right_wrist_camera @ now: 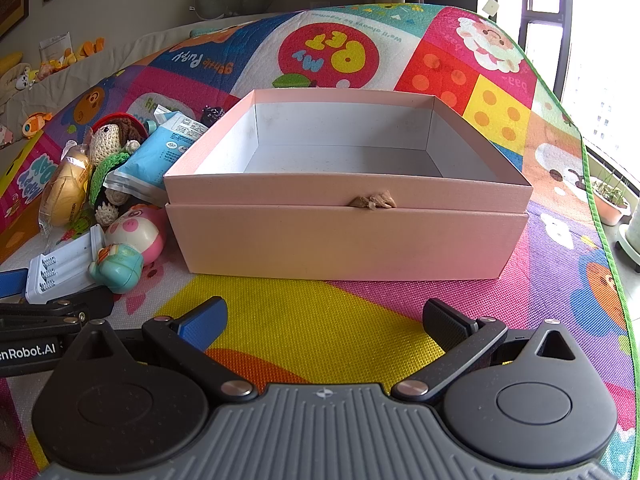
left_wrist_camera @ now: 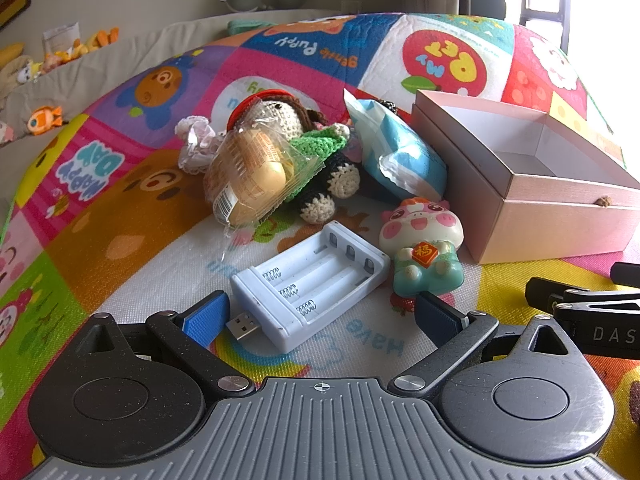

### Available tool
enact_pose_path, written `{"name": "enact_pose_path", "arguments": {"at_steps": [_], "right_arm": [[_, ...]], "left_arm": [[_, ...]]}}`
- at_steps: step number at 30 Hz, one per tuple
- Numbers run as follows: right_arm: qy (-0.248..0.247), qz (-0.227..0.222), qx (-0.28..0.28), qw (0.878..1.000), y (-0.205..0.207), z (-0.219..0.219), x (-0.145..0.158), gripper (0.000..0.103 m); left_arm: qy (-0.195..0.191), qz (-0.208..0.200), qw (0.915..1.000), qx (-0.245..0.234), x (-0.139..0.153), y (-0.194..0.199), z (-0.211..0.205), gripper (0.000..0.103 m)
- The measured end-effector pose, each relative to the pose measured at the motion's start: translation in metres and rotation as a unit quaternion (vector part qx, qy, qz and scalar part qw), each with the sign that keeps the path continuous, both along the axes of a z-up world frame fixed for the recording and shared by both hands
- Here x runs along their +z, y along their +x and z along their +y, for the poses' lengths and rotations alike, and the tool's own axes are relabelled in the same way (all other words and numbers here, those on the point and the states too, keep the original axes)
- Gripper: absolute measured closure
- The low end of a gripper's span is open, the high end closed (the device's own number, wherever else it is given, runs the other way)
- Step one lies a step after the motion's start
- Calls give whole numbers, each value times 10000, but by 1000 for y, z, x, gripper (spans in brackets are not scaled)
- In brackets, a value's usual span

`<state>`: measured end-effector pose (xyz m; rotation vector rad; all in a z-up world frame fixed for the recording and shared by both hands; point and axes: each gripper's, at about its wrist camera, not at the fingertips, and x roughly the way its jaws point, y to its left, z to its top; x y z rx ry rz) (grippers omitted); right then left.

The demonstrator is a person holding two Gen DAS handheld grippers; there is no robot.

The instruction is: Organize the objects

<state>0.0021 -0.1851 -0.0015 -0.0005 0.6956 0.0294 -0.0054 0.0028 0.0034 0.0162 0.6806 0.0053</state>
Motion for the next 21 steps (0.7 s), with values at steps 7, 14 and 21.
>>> {"name": "enact_pose_path", "arguments": {"at_steps": [7,14,21], "right_arm": [[-1,5,-2,10000,0,0,0,0],[0,11,-3,10000,0,0,0,0],[-1,18,-5,10000,-1,1,1,0]], "left_arm": [[63,-5,10000,28,0,1,-2,2],[-194,-42,9998,-4,2,-1,5,3],[-1543,-370,9873,-62,35,-26,53,9]]}}
